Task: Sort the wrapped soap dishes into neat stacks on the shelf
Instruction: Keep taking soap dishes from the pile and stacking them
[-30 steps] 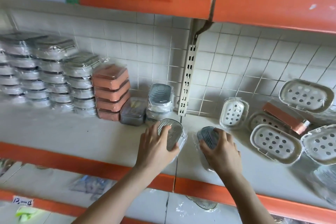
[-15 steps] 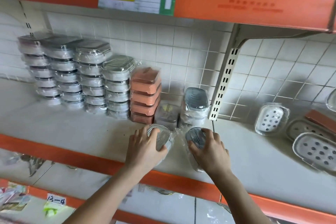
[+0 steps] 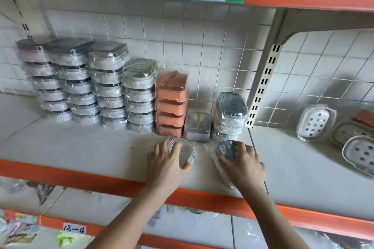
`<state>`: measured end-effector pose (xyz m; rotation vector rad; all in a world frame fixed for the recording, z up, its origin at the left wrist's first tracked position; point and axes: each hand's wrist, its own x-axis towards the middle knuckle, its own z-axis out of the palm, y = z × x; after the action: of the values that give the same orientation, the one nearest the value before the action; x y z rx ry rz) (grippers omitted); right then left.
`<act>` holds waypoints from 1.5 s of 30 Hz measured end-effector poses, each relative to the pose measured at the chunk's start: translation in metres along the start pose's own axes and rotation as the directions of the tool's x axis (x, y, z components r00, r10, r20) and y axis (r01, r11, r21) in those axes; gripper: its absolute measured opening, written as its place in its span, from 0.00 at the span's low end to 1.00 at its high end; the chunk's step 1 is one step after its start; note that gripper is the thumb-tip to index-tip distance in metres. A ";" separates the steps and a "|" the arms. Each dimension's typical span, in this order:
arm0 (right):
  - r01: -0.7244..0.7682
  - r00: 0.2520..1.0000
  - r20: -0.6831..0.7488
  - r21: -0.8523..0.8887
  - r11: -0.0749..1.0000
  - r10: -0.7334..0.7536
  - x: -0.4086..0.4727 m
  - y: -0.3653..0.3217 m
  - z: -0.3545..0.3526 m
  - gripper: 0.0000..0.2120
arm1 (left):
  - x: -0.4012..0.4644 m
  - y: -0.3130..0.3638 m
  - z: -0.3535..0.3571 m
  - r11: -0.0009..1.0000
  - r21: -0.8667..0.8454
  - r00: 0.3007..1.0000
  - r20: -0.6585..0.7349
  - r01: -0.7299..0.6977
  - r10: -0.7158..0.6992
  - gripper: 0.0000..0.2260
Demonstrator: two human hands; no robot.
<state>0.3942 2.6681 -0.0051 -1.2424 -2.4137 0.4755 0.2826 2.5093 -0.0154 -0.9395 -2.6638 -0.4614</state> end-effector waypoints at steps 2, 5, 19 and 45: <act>-0.016 0.999 -0.028 0.007 1.000 0.016 -0.001 0.000 0.001 0.29 | -0.001 -0.002 0.001 1.000 0.016 1.000 0.005 -0.014 0.013 0.23; -0.033 0.998 -0.061 0.000 0.999 0.032 -0.002 0.000 0.002 0.29 | 0.000 -0.004 0.003 0.999 0.024 0.998 0.048 -0.028 0.027 0.23; 0.047 0.945 0.295 0.302 0.952 -0.140 -0.001 0.047 -0.027 0.35 | -0.017 0.067 -0.007 0.890 -0.387 0.967 -0.024 -0.243 0.254 0.16; 0.501 0.857 -0.208 0.550 0.668 -0.471 0.020 0.048 -0.078 0.35 | 0.029 0.101 -0.026 0.577 -0.731 0.931 -0.290 -0.365 0.222 0.22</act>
<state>0.4543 2.7206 0.0438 -0.3073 -2.1629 0.9150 0.3298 2.5902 0.0393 -1.4495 -2.0274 -1.6102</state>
